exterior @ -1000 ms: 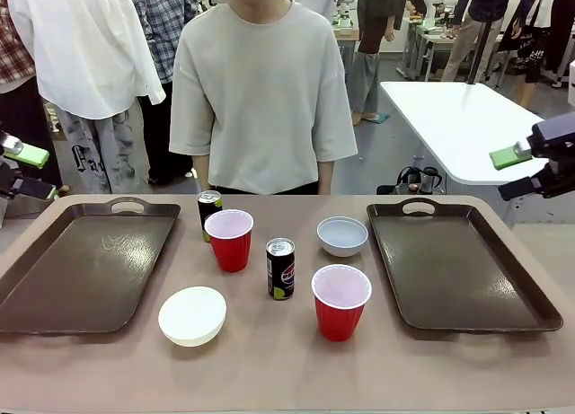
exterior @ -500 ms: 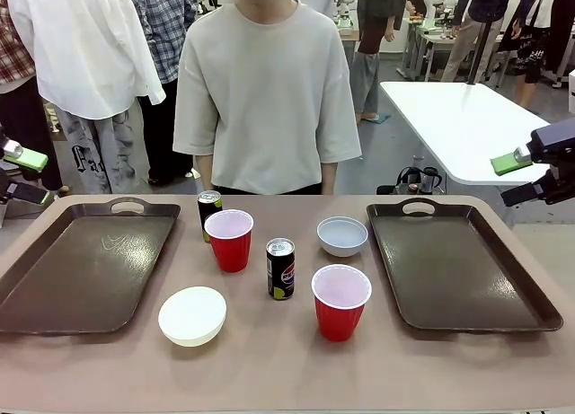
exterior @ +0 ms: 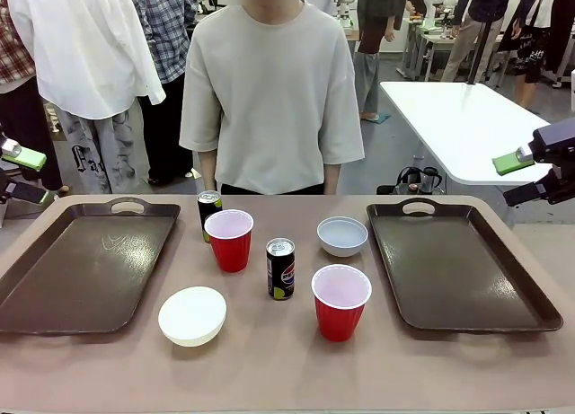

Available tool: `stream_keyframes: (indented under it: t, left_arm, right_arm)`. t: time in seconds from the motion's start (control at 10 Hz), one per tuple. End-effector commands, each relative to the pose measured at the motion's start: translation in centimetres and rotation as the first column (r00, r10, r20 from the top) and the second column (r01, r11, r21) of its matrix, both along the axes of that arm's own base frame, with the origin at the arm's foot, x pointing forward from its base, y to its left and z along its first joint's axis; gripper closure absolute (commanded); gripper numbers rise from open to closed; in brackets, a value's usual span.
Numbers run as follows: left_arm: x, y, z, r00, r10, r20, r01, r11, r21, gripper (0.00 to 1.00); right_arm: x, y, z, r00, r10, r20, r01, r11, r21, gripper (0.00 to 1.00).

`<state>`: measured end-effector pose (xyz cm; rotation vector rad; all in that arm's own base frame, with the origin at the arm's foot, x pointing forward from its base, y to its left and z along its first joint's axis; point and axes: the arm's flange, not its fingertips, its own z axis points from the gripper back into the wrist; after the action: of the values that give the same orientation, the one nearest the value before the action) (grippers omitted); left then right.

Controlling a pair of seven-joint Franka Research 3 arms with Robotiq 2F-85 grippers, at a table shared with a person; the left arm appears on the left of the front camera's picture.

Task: Prepare tableware on both trays.
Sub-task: Pick up a Picnic Bowl from the table and place it on a Handle tray.

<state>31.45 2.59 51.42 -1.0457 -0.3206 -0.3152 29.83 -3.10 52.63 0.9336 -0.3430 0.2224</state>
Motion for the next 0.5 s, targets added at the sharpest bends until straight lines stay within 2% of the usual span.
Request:
stream_keyframes:
  t: [0.0,0.4]
  left_arm:
    - [0.13,-0.06,-0.04,1.0,-0.007,0.025,0.008,1.0,-0.018,0.0]
    - [0.13,-0.06,-0.04,1.0,-0.007,0.025,0.008,1.0,-0.018,0.0]
  right_arm:
    - [0.1,0.05,-0.02,1.0,0.015,0.021,-0.015,0.999,0.028,0.0]
    - [0.1,0.05,-0.02,1.0,0.015,0.021,-0.015,0.999,0.028,0.0]
